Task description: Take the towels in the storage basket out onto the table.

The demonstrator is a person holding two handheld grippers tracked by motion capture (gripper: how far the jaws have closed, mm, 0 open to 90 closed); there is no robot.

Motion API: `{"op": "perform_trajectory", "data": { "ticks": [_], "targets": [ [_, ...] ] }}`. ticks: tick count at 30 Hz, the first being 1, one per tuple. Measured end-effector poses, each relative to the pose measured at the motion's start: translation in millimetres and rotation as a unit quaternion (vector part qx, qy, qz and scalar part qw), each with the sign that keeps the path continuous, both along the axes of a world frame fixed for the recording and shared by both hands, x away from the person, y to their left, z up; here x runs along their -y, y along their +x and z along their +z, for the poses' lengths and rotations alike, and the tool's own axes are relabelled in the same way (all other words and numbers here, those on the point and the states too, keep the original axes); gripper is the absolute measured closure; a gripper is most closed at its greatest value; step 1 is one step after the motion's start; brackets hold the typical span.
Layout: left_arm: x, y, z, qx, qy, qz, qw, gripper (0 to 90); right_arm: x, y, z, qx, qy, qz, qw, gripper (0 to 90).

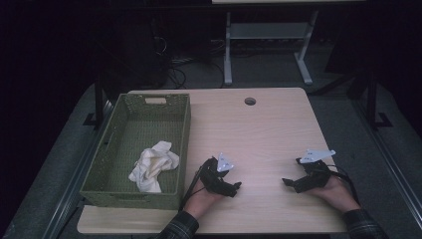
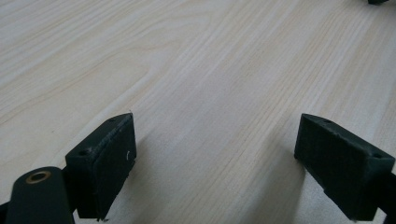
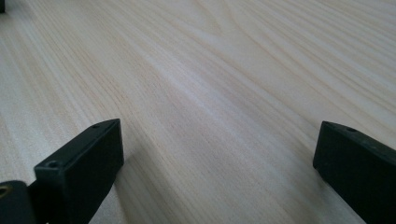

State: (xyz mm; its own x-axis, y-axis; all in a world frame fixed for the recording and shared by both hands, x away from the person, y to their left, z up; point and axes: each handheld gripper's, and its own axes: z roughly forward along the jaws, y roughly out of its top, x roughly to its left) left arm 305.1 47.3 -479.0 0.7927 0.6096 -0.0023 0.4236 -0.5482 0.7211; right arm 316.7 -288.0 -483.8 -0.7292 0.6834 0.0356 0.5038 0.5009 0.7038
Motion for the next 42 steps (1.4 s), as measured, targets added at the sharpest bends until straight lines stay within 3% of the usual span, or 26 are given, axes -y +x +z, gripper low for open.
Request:
{"op": "perform_trajectory", "data": {
  "ticks": [9, 14, 27, 39, 42],
  "targets": [
    [-0.2, 0.2, 0.4, -0.001, 0.002, -0.004, 1.0000, 12.0, 0.0, 0.1, 0.1, -0.001, 0.000, 0.001, 1.0000, 1.3],
    [-2.7, 0.0, 3.7, -0.011, 0.014, -0.003, 0.9998, 12.4, -0.2, -0.2, -0.2, 0.000, 0.002, 0.005, 1.0000, 1.3],
    [-12.8, -3.5, 16.2, -0.010, 0.004, 0.008, 0.9999, 12.9, 0.0, -0.4, 0.0, 0.000, 0.000, 0.006, 1.0000, 1.3],
    [-12.2, -4.8, 24.4, -0.003, 0.023, 0.009, 0.9997, 12.9, 0.0, -0.4, 0.0, 0.000, 0.000, 0.006, 1.0000, 1.3],
    [-12.4, -5.5, 25.1, -0.011, 0.032, 0.013, 0.9993, 12.9, 0.0, -0.4, 0.0, 0.000, 0.000, 0.006, 1.0000, 1.3]
  ]
}}
